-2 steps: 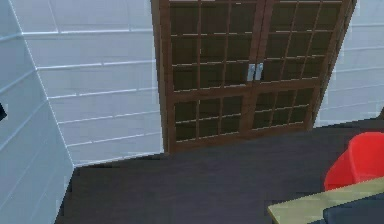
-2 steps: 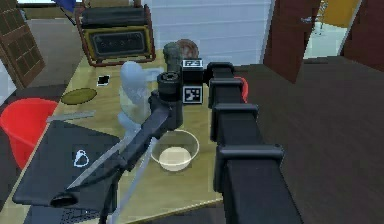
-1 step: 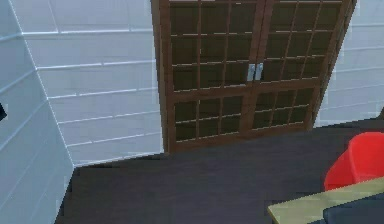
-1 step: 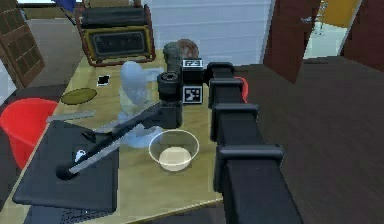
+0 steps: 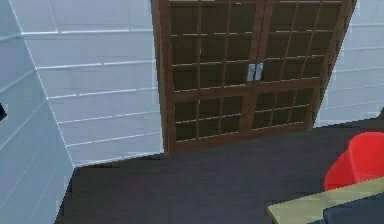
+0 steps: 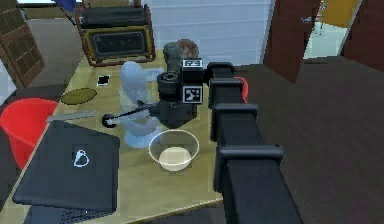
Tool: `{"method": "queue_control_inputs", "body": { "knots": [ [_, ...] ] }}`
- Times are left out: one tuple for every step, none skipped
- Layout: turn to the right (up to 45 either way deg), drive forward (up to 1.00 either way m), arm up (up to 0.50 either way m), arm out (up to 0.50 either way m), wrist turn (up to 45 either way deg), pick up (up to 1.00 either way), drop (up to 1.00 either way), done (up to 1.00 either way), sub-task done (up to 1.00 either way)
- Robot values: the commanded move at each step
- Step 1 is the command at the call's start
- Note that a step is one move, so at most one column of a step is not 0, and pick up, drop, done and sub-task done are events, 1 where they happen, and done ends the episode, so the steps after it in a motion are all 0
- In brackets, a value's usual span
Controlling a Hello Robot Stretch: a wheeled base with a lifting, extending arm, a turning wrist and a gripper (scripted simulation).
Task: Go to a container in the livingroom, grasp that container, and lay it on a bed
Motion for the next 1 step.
{"method": "queue_control_inputs", "body": {
  "knots": [
    [0.0, 0.00, 0.00, 0.00, 27.0, 0.00, 0.00, 0.00, 0.00]
  ]
}}
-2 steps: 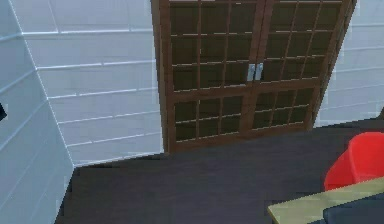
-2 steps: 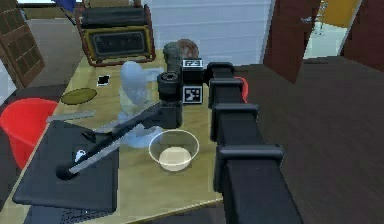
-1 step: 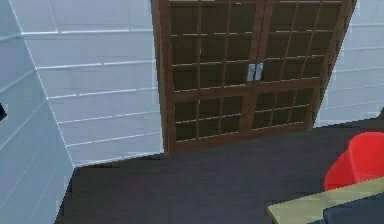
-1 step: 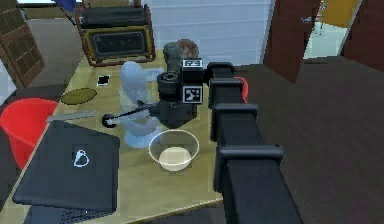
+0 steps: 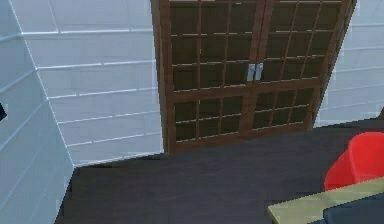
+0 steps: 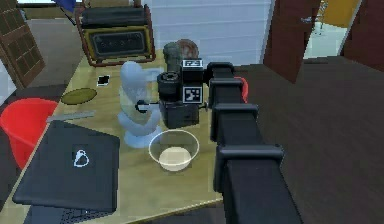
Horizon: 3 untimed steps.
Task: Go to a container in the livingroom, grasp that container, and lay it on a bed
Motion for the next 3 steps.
{"method": "queue_control_inputs", "body": {
  "knots": [
    [0.0, 0.00, -0.24, 0.00, 0.0, 0.00, 0.00, 0.00, 0.00],
    [0.0, 0.00, 0.00, 0.00, 0.0, 1.00, 0.00, 0.00, 0.00],
    [0.0, 0.00, 0.10, 0.00, 0.0, 0.00, 0.00, 0.00, 0.00]
  ]
}}
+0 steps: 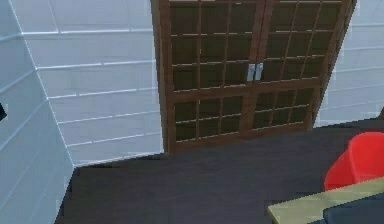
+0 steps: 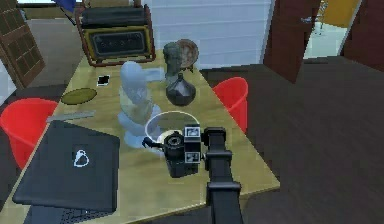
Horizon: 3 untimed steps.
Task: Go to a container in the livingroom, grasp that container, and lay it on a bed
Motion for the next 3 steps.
{"method": "queue_control_inputs", "body": {
  "knots": [
    [0.0, 0.00, 0.14, 0.00, 0.0, 0.00, 0.00, 0.00, 0.00],
    [0.0, 0.00, 0.00, 0.00, -45.0, 0.00, 0.00, 0.00, 0.00],
    [0.0, 0.00, 0.00, 0.00, -45.0, 0.00, 0.00, 0.00, 0.00]
  ]
}}
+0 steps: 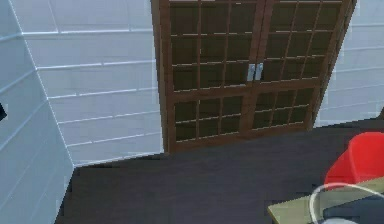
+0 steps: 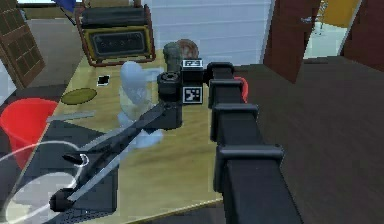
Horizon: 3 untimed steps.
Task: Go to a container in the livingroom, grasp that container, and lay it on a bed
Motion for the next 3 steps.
{"method": "queue_control_inputs", "body": {
  "knots": [
    [0.0, 0.00, 0.00, 0.00, -21.0, 0.00, 0.00, 0.00, 0.00],
    [0.0, 0.00, 0.00, -0.20, 0.0, 0.00, 0.00, 0.00, 0.00],
    [45.0, 0.00, 0.00, 0.00, 0.0, 0.00, 0.00, 0.00, 0.00]
  ]
}}
